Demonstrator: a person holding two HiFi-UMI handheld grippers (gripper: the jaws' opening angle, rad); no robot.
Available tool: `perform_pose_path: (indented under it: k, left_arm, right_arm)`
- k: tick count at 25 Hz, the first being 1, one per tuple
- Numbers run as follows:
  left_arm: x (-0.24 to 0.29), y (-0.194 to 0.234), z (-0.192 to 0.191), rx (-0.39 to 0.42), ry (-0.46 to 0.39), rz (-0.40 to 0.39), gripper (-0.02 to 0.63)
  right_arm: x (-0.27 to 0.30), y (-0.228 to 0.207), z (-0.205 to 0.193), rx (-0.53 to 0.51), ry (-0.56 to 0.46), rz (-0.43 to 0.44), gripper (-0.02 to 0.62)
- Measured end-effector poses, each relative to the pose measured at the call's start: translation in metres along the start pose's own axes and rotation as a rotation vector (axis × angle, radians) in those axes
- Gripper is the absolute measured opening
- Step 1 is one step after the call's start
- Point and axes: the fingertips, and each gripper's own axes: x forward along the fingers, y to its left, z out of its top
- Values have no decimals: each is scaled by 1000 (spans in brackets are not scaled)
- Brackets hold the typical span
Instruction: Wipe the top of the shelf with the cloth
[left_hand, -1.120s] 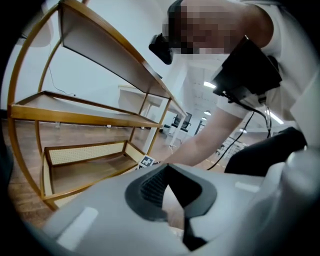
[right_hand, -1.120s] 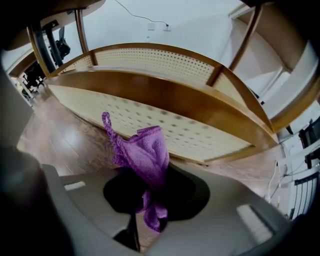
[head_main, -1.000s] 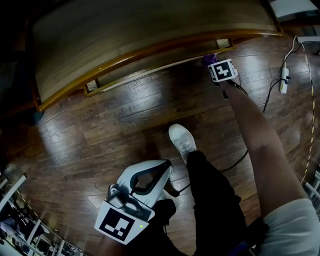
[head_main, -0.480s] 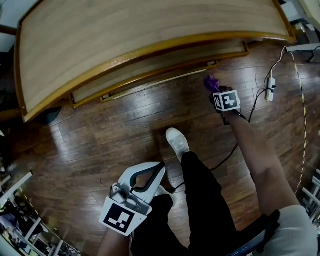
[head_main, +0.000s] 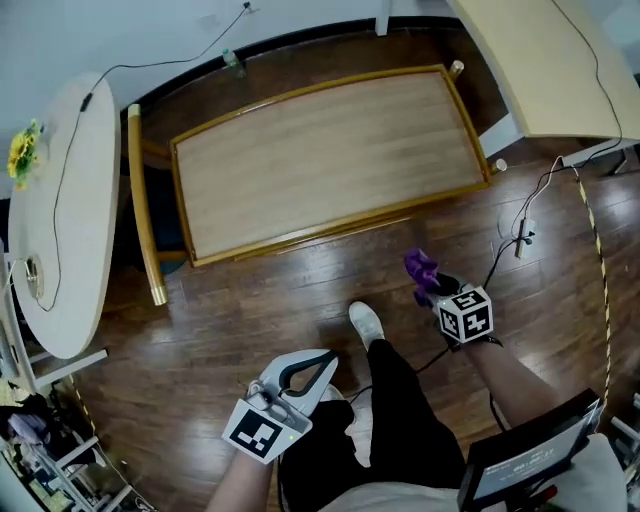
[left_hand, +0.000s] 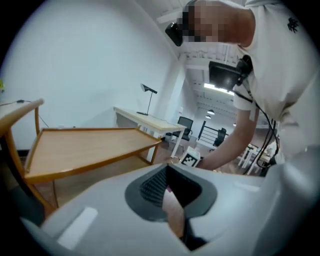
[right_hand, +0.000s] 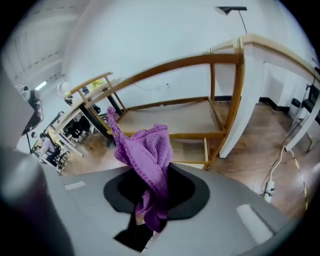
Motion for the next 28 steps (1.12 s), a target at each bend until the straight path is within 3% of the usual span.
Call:
perform_pose_path:
  k: [3,8,13,17,19,23,28]
  left_arm:
    - [-14,8,32,-27,1,-12,18]
    - [-55,-18,80,-34,-48,-67,18]
    - [-103,-45,112,10,-70,-76,18]
    - [-140,-78,141,55,-161,-104,18]
    - [-155,-95,147,50,-188,-115,18]
    - [-184,-132,135,66,-164,-134,18]
    - [-216,-179,124,94,-141,-88,18]
  right_arm:
    - [-38,33,33,3,-17,13,97]
    - [-115,91,73,-50,-109,-3,98]
    - [-198,142,111,-72,-229,-31,98]
    - [-266,186,118,-131,-306,-81,98]
    - [-292,207,118,-194,-338,-99,98]
    - [-343,237,119,-159,-461,-91,98]
    - [-405,255,110,-167,-557,-72,98]
